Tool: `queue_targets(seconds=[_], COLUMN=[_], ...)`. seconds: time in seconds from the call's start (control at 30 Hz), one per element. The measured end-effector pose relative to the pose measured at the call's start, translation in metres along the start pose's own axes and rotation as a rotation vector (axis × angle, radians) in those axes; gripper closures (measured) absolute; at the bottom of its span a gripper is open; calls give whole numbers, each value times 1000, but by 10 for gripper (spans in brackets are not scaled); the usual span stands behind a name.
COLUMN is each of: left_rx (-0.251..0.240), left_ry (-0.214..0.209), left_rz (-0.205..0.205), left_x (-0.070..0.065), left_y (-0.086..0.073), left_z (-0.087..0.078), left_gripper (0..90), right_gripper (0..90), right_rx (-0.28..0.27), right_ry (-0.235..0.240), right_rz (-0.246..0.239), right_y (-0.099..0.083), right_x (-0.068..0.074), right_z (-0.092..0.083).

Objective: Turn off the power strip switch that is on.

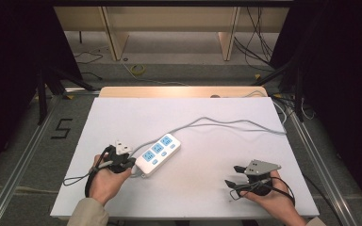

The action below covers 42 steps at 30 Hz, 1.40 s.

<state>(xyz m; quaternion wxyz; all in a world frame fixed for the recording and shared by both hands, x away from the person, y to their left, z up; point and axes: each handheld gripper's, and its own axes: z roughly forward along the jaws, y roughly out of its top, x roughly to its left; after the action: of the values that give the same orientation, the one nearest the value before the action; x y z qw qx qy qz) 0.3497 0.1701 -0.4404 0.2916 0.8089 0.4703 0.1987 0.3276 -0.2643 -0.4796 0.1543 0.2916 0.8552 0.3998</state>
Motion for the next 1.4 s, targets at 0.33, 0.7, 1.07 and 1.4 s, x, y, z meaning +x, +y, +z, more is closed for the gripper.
queue_targets(seconds=[0.33,0.7,1.07,1.4], left_rx=[3,13,18,26], left_ry=[-2,-2,-8,-16], left_rz=[-4,-10,-4,5], left_x=[-3,-4,-7,-11], left_y=[6,10,15,19], left_z=[2,3,6,10], left_gripper=[895,895,895,895], right_gripper=[374,374,374,373], right_rx=[1,0,0,0], right_ry=[0,-1,-1,-1], right_rz=[-1,-1,-1,-1], right_y=[0,0,0,0], right_x=[0,0,0,0], right_z=[0,0,0,0])
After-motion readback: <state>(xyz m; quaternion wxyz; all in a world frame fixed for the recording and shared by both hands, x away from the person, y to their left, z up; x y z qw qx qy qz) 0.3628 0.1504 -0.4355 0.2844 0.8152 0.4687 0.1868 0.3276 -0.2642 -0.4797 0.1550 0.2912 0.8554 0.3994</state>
